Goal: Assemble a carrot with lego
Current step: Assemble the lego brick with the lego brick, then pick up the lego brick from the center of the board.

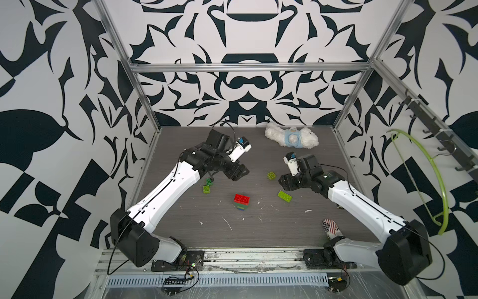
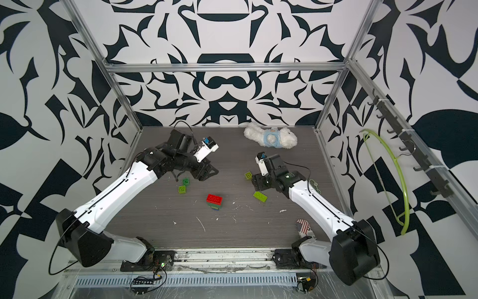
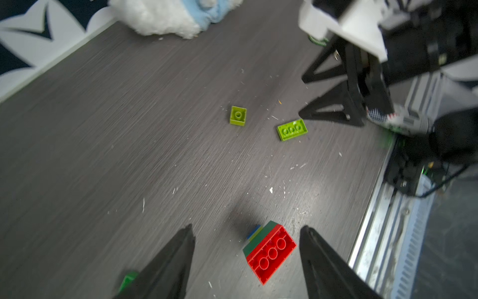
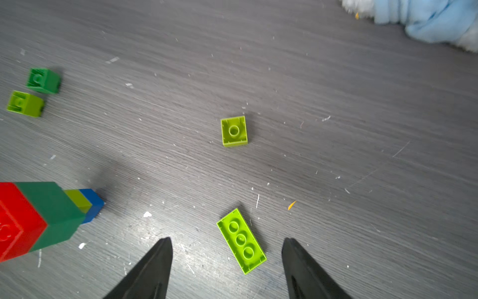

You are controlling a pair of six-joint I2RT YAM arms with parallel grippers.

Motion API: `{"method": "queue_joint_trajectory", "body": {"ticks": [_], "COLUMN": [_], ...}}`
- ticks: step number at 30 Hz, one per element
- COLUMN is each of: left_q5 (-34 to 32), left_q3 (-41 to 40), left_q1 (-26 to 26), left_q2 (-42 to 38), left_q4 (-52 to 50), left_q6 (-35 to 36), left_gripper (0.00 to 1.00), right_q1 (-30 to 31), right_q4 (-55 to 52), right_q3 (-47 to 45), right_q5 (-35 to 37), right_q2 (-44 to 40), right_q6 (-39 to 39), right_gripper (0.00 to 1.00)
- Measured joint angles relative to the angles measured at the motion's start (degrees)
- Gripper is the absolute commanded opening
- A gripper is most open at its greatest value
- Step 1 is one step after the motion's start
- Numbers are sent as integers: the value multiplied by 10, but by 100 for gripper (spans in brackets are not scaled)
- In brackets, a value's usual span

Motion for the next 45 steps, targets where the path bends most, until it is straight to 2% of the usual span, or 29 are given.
{"method": "queue_joint_trajectory", "body": {"ticks": [6, 12, 15, 20, 24, 29, 45], "left_q5": [-1, -7, -20, -24, -33, -49, -51], "left_q3": [-89, -150, -166, -169, -163, -160, -160], "left_q1": [49, 123, 144, 145, 145, 146, 146], "left_q2": [-63, -85, -89, -87, -80, -78, -38], "left_q4": [49, 59, 63, 68, 63, 61, 61], "left_q6": [-132, -215, -240, -245, -239, -235, -228], "left_gripper": [79, 80, 80, 81, 83, 83, 83], "right_q1": [5, 7, 7, 7, 7, 7, 7], "right_q4": [2, 0, 7, 24, 26, 22, 20], "right_q3": [2, 43, 73, 161, 198, 221, 228], "right_q5": [7, 29, 30, 24, 16, 11, 6], "right_q2": [45, 116, 164, 283, 337, 370, 396], "right_q6": [-25, -49, -57, -69, -76, -80, -90], "right_gripper": [72, 72, 72, 72, 69, 67, 45]}}
